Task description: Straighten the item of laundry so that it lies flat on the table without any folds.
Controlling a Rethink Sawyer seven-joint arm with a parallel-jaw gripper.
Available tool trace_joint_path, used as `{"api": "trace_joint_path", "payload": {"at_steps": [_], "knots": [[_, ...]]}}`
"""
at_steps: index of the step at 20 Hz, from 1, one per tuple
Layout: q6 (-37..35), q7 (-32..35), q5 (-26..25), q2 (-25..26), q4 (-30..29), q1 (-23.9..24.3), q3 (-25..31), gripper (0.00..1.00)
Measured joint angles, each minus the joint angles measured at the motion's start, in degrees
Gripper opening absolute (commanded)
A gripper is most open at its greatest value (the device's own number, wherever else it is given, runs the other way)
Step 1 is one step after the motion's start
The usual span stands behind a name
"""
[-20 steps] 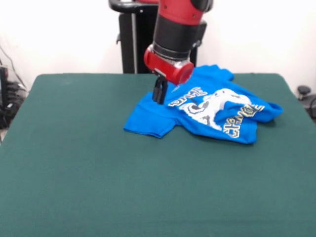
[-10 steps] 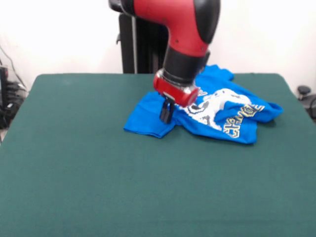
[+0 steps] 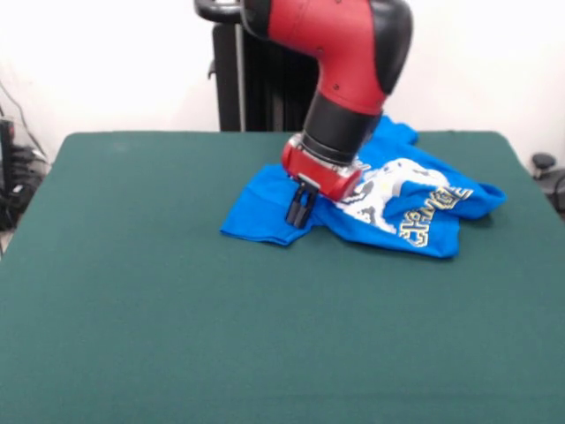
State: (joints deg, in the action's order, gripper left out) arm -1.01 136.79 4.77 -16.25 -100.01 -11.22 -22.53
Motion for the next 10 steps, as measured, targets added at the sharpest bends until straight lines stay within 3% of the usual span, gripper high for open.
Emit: {"api": "trace_joint_path", "payload": {"at_steps": [6, 10], "knots": [[1.49, 0.0, 9.19, 6.52, 1.34, -9.79, -8.06, 0.0], [4.24, 0.0, 19.1, 13.66, 1.55, -17.95, -14.45, 0.0]]}}
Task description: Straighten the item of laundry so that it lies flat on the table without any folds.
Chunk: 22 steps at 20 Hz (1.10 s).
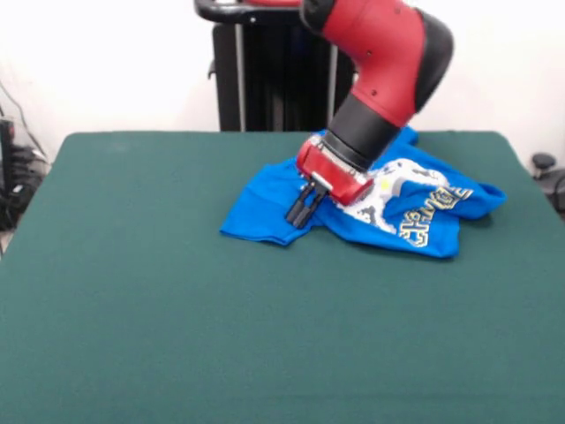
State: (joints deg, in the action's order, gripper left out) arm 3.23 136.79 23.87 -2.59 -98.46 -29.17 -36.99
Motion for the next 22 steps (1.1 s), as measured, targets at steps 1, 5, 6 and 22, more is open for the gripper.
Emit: {"api": "trace_joint_path", "payload": {"at_steps": [1, 5, 6, 22], "knots": [[0.55, 0.0, 2.22, 1.62, 0.01, -1.61, -1.22, 0.0], [2.2, 0.0, 10.53, 7.56, 0.17, -6.35, -5.18, 0.0], [2.8, 0.0, 13.61, 9.84, 0.28, -7.6, -6.49, 0.0], [10.39, 0.0, 32.78, 25.04, 1.98, -6.83, -12.6, 0.0]]}}
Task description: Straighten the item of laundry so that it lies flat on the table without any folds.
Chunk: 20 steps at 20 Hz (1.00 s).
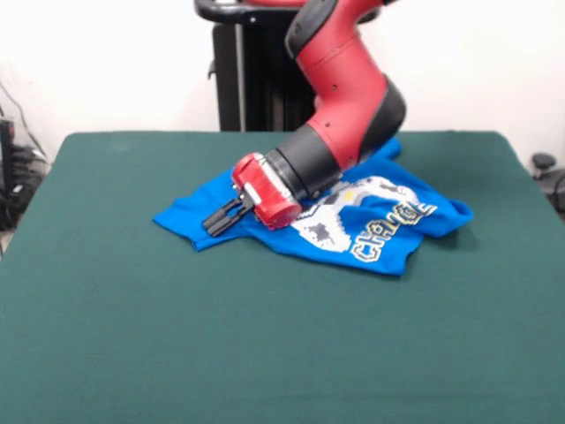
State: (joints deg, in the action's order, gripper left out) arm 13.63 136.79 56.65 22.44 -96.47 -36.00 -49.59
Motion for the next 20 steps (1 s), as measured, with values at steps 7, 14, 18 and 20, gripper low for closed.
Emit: {"api": "trace_joint_path", "payload": {"at_steps": [7, 14, 18, 20], "knots": [[0.68, 0.0, 1.2, 1.19, 0.74, 0.61, -0.56, 0.0], [2.52, 0.0, -1.13, 0.77, 1.23, 4.1, -0.57, 0.0], [2.52, 0.0, -4.02, -0.59, 1.2, 5.36, -0.56, 0.0], [2.52, 0.0, -5.38, -1.32, 1.18, 5.83, -0.66, 0.0]]}}
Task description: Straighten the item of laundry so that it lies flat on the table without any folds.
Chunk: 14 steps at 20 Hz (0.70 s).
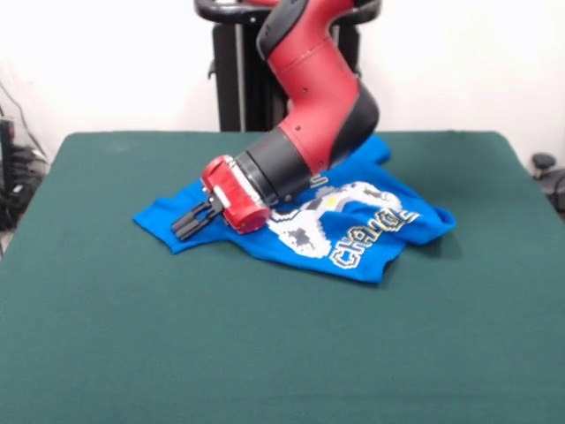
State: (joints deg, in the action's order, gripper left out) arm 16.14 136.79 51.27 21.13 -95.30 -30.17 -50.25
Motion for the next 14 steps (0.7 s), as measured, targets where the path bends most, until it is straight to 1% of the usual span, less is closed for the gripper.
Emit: {"api": "trace_joint_path", "payload": {"at_steps": [3, 5, 7, 8, 10, 11, 12, 13, 14], "knots": [[0.01, 0.0, -2.74, -1.37, -0.02, 1.04, -0.17, 0.0], [0.01, 0.0, -5.69, -2.81, -0.05, 2.17, -0.18, 0.0], [0.01, 0.0, -10.23, -5.2, -0.12, 4.03, 0.3, 0.0], [0.01, 0.0, -13.86, -7.38, -0.25, 5.65, 1.08, 0.0], [-0.22, 0.0, -19.33, -11.25, -0.62, 8.39, 2.84, 0.0], [-0.78, 0.0, -23.42, -14.61, -1.03, 10.73, 4.47, 0.0], [-1.26, 0.0, -25.54, -16.39, -1.24, 11.95, 5.35, 0.0], [-3.49, 0.0, -30.92, -21.82, -1.92, 15.61, 7.93, 0.0], [-4.89, 0.0, -33.12, -24.17, -2.2, 17.11, 8.96, 0.0]]}}
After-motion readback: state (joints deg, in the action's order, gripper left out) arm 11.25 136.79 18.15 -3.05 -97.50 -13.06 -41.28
